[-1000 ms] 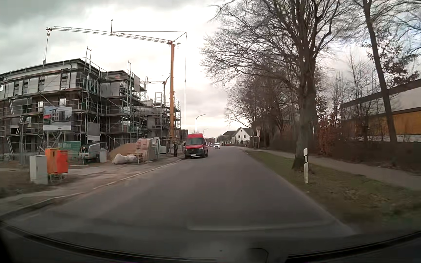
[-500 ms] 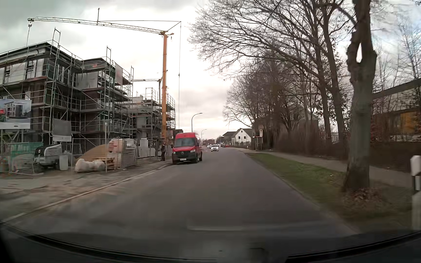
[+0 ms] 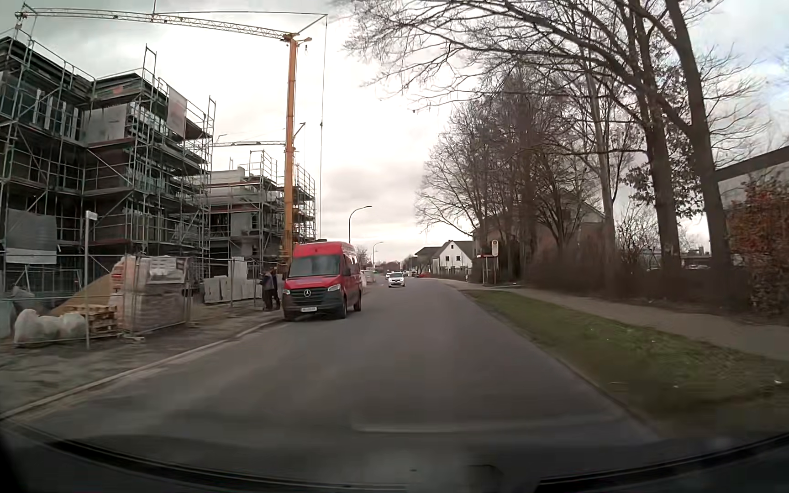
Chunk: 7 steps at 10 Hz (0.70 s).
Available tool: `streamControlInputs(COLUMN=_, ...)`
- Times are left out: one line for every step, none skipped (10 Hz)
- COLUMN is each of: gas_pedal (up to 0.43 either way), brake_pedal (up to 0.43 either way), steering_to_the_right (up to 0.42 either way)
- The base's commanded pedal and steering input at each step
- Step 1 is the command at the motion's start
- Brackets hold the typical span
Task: Follow the waypoints while adhering to traffic rules and regulations
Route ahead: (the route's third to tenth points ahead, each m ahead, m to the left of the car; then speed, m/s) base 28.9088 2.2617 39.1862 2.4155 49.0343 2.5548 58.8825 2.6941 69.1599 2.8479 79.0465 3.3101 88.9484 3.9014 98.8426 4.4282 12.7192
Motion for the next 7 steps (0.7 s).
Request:
streamControlInputs(gas_pedal=0.157, brake_pedal=0.000, steering_to_the_right=0.005)
streamControlInputs(gas_pedal=0.157, brake_pedal=0.000, steering_to_the_right=0.004)
streamControlInputs(gas_pedal=0.157, brake_pedal=0.000, steering_to_the_right=0.003)
streamControlInputs(gas_pedal=0.157, brake_pedal=0.000, steering_to_the_right=0.003)
streamControlInputs(gas_pedal=0.157, brake_pedal=0.000, steering_to_the_right=0.003)
streamControlInputs(gas_pedal=0.157, brake_pedal=0.000, steering_to_the_right=0.003)
streamControlInputs(gas_pedal=0.157, brake_pedal=0.000, steering_to_the_right=0.002)
